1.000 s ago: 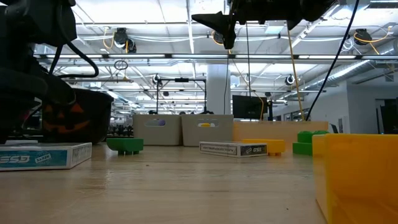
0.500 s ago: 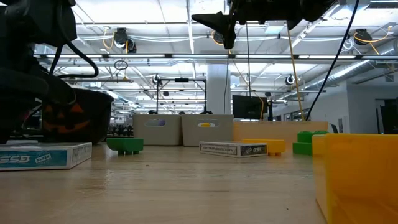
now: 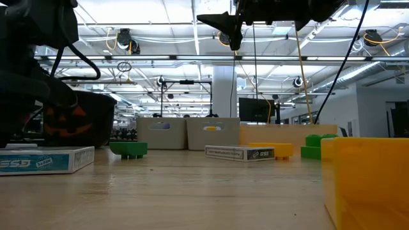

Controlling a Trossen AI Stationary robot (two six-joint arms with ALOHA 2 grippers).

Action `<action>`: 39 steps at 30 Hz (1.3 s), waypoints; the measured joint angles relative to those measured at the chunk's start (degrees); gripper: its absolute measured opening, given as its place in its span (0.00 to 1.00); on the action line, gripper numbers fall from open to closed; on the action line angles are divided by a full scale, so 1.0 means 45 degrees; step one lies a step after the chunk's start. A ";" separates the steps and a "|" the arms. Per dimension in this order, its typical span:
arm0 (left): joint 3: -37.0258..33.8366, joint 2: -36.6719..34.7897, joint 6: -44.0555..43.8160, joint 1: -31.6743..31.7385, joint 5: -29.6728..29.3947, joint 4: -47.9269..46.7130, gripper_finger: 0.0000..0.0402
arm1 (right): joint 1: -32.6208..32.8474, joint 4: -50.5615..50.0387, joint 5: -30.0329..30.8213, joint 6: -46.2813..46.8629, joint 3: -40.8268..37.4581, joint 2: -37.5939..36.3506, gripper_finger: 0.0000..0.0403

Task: Pick & Place Toys
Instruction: Put the brown playing card into the orange bin

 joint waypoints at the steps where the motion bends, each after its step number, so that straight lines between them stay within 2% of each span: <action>1: 0.0000 -0.0005 0.0000 0.0000 -0.0009 0.0000 0.79 | 0.0001 0.0000 0.0000 0.0001 0.0000 0.0000 0.52; 5: 0.0005 -0.0005 -0.0013 0.0000 -0.0010 0.0010 0.76 | 0.0001 0.0000 0.0000 -0.0003 0.0000 0.0000 0.52; 12: 0.0097 0.0015 0.0221 0.0034 -0.0013 0.0006 0.84 | 0.0001 0.0005 0.0000 -0.0001 0.0000 0.0000 0.52; 18: 0.0503 0.0024 0.0431 0.0024 -0.0252 0.0180 0.76 | 0.0001 0.0208 0.0000 -0.0002 0.0005 0.0000 0.52; 21: 0.0752 0.0024 0.0709 0.0038 -0.0557 0.0149 0.75 | 0.0001 0.0260 0.0001 0.0000 0.0010 -0.0002 0.52; 28: 0.1380 0.0010 0.1392 0.0034 -0.0742 0.0100 0.84 | -0.0008 0.0354 0.0002 0.0001 0.0010 0.0000 0.52; 35: 0.2079 0.0005 0.2095 0.0404 -0.1091 0.0026 0.76 | -0.0011 0.0686 0.0000 -0.0007 0.0015 -0.0005 0.52; 39: 0.2773 0.0004 0.2994 0.0884 -0.1087 0.0020 0.78 | -0.0023 0.0685 -0.0029 -0.0400 0.0015 -0.0005 0.52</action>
